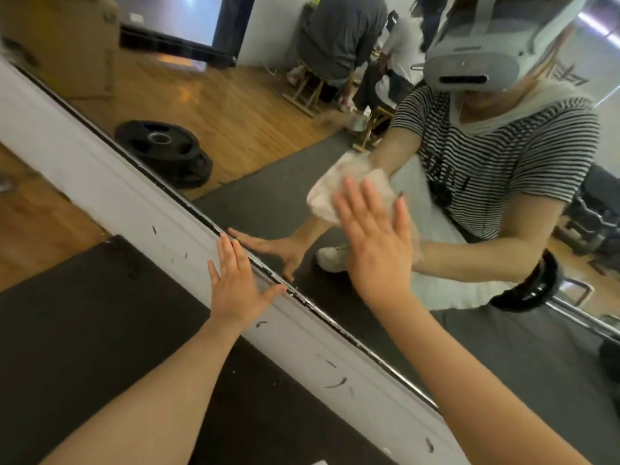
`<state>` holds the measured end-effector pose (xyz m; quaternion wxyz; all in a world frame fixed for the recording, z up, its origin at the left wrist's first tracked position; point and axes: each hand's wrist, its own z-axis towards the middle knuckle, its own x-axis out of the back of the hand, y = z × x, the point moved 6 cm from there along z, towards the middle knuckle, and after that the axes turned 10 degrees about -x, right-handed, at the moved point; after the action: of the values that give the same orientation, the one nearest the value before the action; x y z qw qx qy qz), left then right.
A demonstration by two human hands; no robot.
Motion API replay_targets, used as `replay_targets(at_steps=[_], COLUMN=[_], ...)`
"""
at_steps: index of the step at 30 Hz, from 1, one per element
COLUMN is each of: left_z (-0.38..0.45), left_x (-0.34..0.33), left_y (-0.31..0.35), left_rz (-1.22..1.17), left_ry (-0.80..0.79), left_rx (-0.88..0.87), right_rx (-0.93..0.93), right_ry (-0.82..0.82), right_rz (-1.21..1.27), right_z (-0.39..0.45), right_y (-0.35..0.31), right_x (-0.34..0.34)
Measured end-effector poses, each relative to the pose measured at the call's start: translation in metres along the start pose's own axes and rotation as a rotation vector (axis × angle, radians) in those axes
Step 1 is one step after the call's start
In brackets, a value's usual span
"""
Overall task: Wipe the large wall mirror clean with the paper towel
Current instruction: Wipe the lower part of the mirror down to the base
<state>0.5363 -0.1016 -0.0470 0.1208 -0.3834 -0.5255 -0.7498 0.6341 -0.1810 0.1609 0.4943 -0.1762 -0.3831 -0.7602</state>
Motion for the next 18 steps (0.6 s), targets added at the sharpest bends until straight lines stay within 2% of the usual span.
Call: replay_targets(at_steps=[4, 9, 12, 15, 18], left_z=[0.002, 0.002, 0.002, 0.002, 0.002], left_x=[-0.001, -0.001, -0.002, -0.003, 0.000], left_y=[-0.002, -0.004, -0.004, -0.004, -0.008], left_rz=[0.003, -0.034, -0.051, -0.054, -0.003], left_ry=[-0.021, 0.001, 0.004, -0.015, -0.039], left_rx=[0.002, -0.016, -0.029, -0.014, -0.010], right_rx=[-0.139, -0.258, -0.214, 0.018, 0.184], right_ry=[0.208, 0.267, 0.148, -0.091, -0.224], right_rz=[0.020, -0.083, -0.089, -0.093, -0.205], right_z=[0.032, 0.028, 0.014, -0.031, -0.076], right_y=[0.007, -0.006, -0.024, -0.057, -0.080], right_x=[0.023, 0.011, -0.012, -0.055, -0.092])
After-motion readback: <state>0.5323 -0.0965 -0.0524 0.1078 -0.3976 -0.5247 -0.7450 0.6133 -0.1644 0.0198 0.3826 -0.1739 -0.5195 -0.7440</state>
